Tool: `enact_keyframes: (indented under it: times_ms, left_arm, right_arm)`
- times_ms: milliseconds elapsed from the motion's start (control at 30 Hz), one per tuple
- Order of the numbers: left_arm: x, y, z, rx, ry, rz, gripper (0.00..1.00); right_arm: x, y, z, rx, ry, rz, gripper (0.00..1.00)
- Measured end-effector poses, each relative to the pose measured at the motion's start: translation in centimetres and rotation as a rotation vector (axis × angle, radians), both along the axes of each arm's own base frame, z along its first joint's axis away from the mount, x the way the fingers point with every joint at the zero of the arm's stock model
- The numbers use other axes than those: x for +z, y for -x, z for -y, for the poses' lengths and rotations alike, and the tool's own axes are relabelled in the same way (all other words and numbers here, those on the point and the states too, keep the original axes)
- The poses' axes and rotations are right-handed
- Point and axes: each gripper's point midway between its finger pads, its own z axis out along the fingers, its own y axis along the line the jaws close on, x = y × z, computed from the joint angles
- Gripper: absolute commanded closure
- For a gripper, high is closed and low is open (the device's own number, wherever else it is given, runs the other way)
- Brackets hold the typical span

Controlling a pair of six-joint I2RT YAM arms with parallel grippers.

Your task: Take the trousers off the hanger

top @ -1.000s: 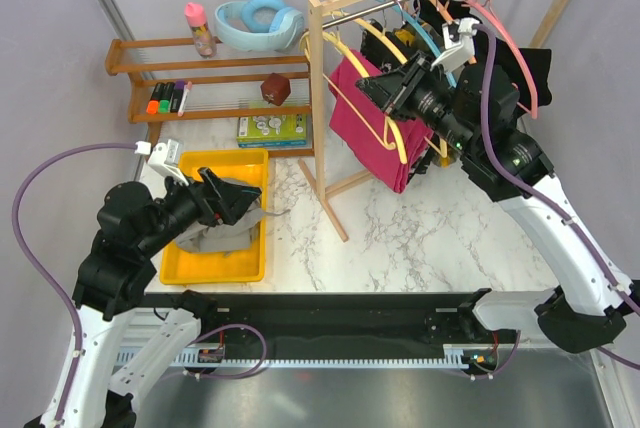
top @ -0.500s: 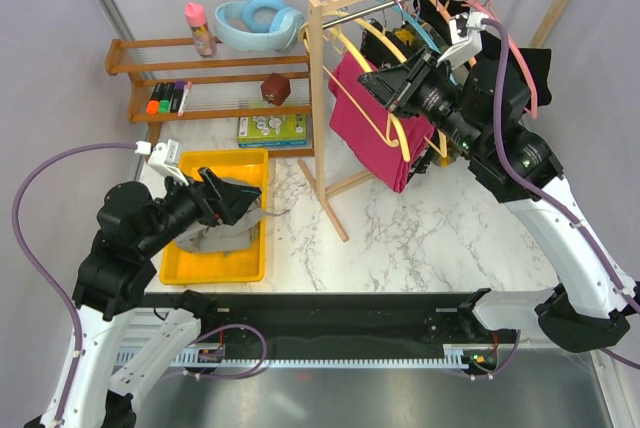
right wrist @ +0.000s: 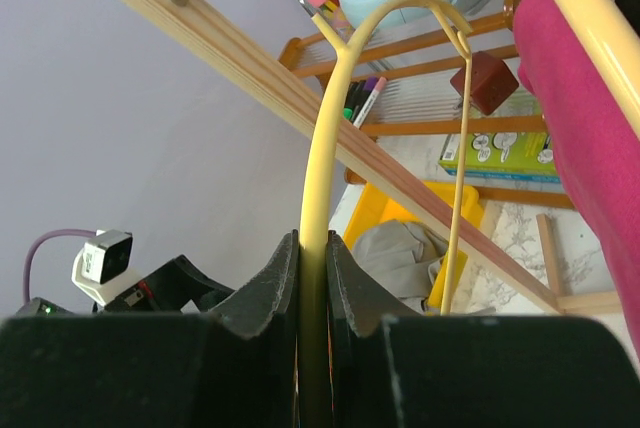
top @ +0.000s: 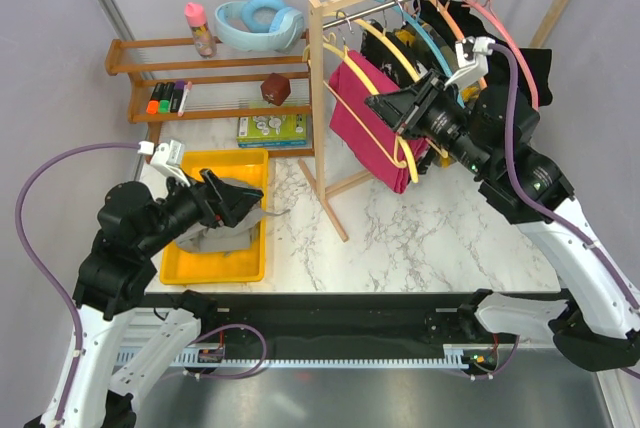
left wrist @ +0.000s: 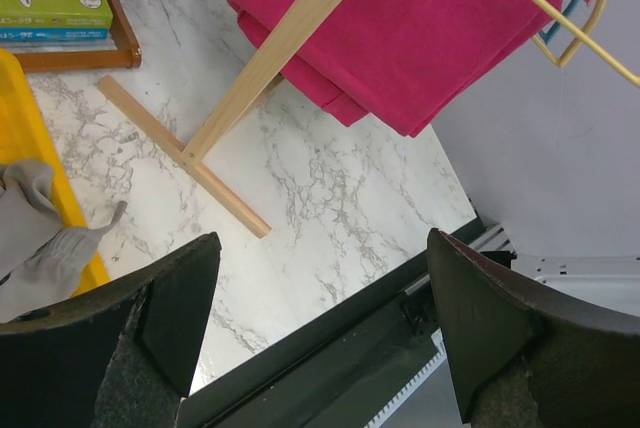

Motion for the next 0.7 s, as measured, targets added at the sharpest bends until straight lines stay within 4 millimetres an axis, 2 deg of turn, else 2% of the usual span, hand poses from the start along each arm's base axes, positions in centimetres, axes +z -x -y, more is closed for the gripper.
enact_keyframes:
  times_ms: [267,367,433,567,700]
  left_arm:
    - [0.1,0.0,0.7,-0.037,0.006,-0.003,0.10]
    - [-0.1,-0.3,0.8,-0.040,0.005,-0.009,0.09]
    - [-0.3,-0.3,0.8,-0.042,0.003,-0.015,0.09]
    - [-0.5,-0.3,1.3,-0.071,0.007,-0.024,0.09]
    - [-0.6,-0.6,2.5,-0.137,0.017,-0.044,0.10]
  right_arm:
    - [-1.3,1.4,0.0,0.034,-0.015,0.031,0.98]
    - [-1.6,1.8,-0.1,0.050,-0.022,0.056,0.84]
    - [-1.9,1.9,-0.2,0.056,-0.025,0.069,0.78]
    - [-2.7,2.1,-0.6,0.081,-0.013,0.077,0.57]
    - [-4.2,2.4,-1.1,0.114,0.029,0.061,0.47]
